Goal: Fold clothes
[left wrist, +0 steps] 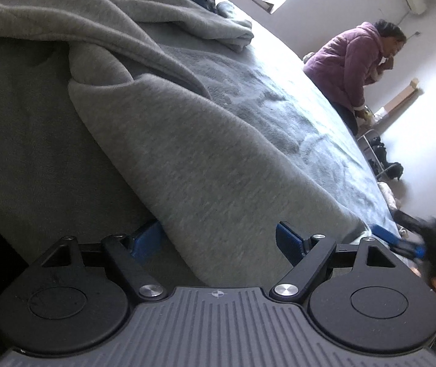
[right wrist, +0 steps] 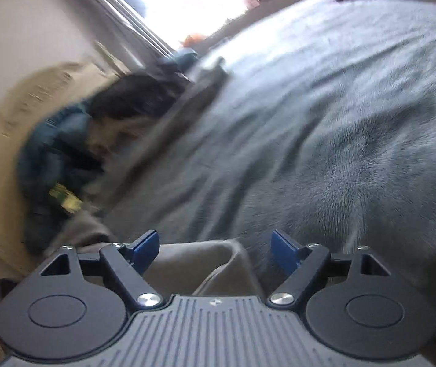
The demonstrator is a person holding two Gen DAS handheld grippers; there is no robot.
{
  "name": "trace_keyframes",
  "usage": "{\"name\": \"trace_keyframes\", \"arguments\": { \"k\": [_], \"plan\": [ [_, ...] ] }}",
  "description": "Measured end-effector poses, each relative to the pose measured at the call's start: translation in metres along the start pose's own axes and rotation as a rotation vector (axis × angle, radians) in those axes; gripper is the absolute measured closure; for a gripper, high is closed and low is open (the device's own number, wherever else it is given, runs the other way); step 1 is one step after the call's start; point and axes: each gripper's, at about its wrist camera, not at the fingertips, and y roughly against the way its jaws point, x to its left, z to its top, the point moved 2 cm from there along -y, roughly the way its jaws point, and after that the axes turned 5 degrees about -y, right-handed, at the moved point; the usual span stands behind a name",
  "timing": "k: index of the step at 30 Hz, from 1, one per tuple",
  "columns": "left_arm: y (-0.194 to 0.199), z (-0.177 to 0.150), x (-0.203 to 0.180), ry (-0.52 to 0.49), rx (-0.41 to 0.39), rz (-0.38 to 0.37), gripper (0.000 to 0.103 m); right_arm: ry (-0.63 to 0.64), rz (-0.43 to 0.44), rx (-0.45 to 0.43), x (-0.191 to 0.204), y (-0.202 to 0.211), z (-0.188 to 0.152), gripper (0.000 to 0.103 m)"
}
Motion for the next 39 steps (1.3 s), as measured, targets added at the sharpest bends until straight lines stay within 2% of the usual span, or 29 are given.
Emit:
{"name": "trace_keyframes", "arguments": {
  "k": [2, 4, 5, 6, 7, 10, 12, 15, 19, 21, 22, 24, 27, 29, 31, 33, 39],
  "plan": [
    [0.012, 0.004, -0.001, -0.003, -0.031, -0.023, 0.02, 0.018, -0.047, 0.054, 0.0, -0.025, 0.003, 0.022],
    [0.021, 0.009, -0.003, 0.001, -0.062, -0.048, 0.02, 0.062, -0.071, 0.094, 0.006, -0.041, 0.0, 0.034],
    [0.024, 0.012, -0.004, 0.007, -0.075, -0.061, 0.02, 0.099, -0.053, 0.103, 0.01, -0.041, -0.005, 0.043],
    [0.024, 0.015, -0.006, 0.014, -0.082, -0.079, 0.019, 0.131, -0.02, 0.114, 0.015, -0.039, -0.01, 0.059],
    [0.021, 0.017, -0.008, 0.021, -0.081, -0.098, 0.019, 0.156, 0.015, 0.125, 0.02, -0.038, -0.016, 0.068],
    [0.0, 0.022, -0.014, 0.037, -0.042, -0.131, 0.019, 0.21, 0.138, 0.164, 0.033, -0.031, -0.034, 0.074],
    [-0.015, 0.025, -0.017, 0.053, -0.011, -0.128, 0.019, 0.261, 0.231, 0.201, 0.044, -0.026, -0.05, 0.075],
    [-0.027, 0.028, -0.014, 0.105, 0.008, -0.138, 0.019, 0.4, 0.3, 0.297, 0.065, -0.028, -0.076, 0.075],
    [-0.03, 0.03, -0.011, 0.133, 0.005, -0.121, 0.019, 0.512, 0.322, 0.427, 0.073, -0.025, -0.099, 0.074],
    [-0.029, 0.03, -0.008, 0.138, 0.002, -0.1, 0.019, 0.527, 0.331, 0.455, 0.072, -0.02, -0.095, 0.072],
    [-0.028, 0.03, -0.006, 0.144, 0.002, -0.099, 0.019, 0.518, 0.341, 0.451, 0.071, -0.015, -0.087, 0.07],
    [-0.024, 0.029, -0.001, 0.154, -0.004, -0.101, 0.019, 0.457, 0.398, 0.371, 0.069, -0.003, -0.062, 0.051],
    [-0.019, 0.027, 0.005, 0.157, -0.03, -0.086, 0.019, 0.33, 0.488, 0.22, 0.071, 0.002, -0.022, 0.042],
    [-0.019, 0.025, 0.011, 0.182, -0.041, -0.084, 0.023, 0.255, 0.498, 0.175, 0.078, -0.015, -0.005, 0.042],
    [-0.018, 0.023, 0.016, 0.2, -0.049, -0.076, 0.031, 0.201, 0.487, 0.187, 0.089, -0.045, 0.001, 0.041],
    [-0.015, 0.02, 0.019, 0.205, -0.058, -0.062, 0.046, 0.168, 0.467, 0.223, 0.102, -0.078, -0.001, 0.043],
    [0.005, 0.014, 0.034, 0.221, -0.11, -0.078, 0.053, 0.102, 0.403, 0.367, 0.138, -0.16, -0.02, 0.048]
  ]
}}
